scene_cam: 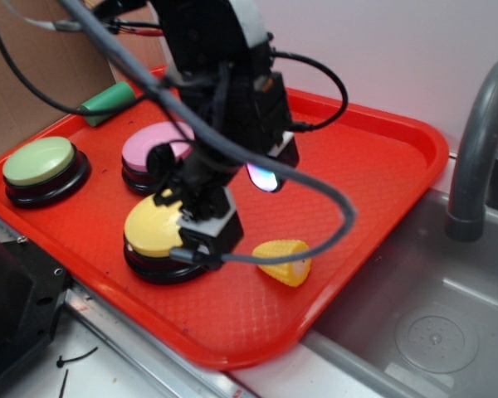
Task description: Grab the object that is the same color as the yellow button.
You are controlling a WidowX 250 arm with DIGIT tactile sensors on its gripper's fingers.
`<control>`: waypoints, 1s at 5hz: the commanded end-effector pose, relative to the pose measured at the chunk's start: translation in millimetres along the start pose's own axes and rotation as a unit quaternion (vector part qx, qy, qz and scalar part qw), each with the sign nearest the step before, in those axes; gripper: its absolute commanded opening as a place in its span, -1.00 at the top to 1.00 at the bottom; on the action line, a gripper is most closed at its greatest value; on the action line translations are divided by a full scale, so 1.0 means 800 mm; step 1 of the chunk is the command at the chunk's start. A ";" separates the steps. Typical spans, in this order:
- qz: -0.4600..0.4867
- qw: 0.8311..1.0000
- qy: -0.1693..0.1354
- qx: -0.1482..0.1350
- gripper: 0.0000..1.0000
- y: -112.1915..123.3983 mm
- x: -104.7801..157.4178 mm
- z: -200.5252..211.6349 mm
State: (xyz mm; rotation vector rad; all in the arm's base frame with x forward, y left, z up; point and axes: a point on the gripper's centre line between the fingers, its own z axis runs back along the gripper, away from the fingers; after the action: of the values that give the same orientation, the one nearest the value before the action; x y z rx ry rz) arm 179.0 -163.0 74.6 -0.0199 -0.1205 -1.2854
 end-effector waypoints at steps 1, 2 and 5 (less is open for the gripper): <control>0.060 0.997 0.036 0.021 -1.00 0.004 0.015 -0.041; 0.030 0.999 0.033 0.008 -1.00 0.005 0.017 -0.056; 0.050 0.998 -0.024 0.000 1.00 0.020 0.004 -0.033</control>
State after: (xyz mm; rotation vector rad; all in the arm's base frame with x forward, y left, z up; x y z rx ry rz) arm 200.3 -156.4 36.6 -0.0545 -0.0980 -1.1763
